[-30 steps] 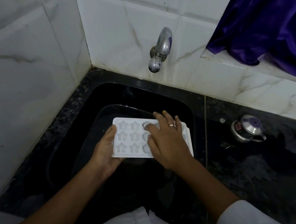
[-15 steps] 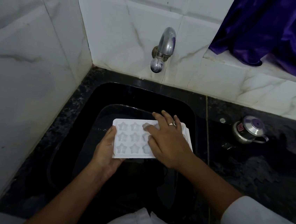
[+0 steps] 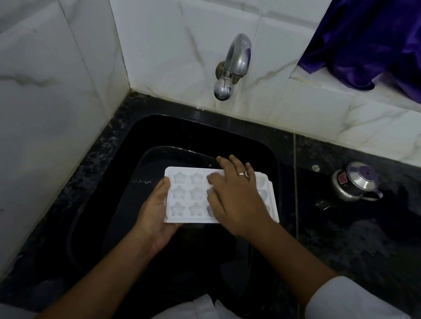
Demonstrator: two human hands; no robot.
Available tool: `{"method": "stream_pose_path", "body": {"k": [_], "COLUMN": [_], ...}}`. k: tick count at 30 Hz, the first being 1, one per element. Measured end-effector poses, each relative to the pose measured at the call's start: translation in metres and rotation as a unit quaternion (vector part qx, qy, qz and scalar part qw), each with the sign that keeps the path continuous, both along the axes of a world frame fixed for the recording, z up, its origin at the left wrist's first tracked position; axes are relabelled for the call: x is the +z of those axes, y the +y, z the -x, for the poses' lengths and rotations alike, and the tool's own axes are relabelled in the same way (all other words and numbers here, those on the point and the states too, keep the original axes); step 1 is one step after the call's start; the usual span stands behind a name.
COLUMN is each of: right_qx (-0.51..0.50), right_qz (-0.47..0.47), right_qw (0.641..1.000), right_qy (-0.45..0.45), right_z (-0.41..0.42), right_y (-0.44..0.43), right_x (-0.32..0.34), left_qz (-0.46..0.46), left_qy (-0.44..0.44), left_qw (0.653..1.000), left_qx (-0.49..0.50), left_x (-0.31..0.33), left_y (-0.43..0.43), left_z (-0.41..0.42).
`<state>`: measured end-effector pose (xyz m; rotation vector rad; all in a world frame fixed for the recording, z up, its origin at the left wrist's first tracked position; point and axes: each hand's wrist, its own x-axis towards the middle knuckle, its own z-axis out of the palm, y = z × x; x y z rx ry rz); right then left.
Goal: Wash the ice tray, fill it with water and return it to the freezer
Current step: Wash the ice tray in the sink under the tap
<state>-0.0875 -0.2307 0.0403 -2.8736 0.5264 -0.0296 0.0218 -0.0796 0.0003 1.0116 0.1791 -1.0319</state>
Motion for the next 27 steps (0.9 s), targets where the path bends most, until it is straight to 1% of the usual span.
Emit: {"method": "stream_pose_path", "body": {"k": [2,6,11,16,18,20,24,27], "right_qx": [0.021,-0.018,0.013,-0.028,-0.009,0.007,-0.022,-0.003], "right_qz": [0.007,-0.026,0.003,-0.02,-0.005,0.005,-0.011,0.007], "right_qw": [1.0,0.999,1.0,0.999,1.0,1.0,1.0,1.0], "right_qy": [0.002,-0.012,0.002,-0.01,-0.005,-0.009,-0.009,-0.002], "right_z": [0.008,0.006,0.012,0.003,0.004,0.011,0.004,0.004], "right_y": [-0.002,-0.009,-0.005,-0.004,0.002,-0.002,-0.004,0.003], "right_x": [-0.002,0.004,-0.002,0.002,-0.002,-0.004,0.0,-0.004], "left_qz": [-0.004,-0.002,0.004,-0.001,-0.002,-0.011,-0.009,-0.01], "left_qy": [-0.003,0.003,0.011,0.017,0.029,0.018,0.012,0.019], "left_qw": [1.0,1.0,1.0,1.0,1.0,1.0,1.0,1.0], "left_qx": [0.007,-0.002,0.007,-0.002,0.007,0.015,0.008,0.012], "left_x": [-0.002,0.0,0.003,0.004,0.004,0.002,0.002,0.004], "left_y": [0.002,0.0,-0.001,-0.005,-0.004,-0.001,-0.001,-0.002], "left_z": [-0.003,0.003,0.002,0.006,0.005,0.001,0.003,0.003]}}
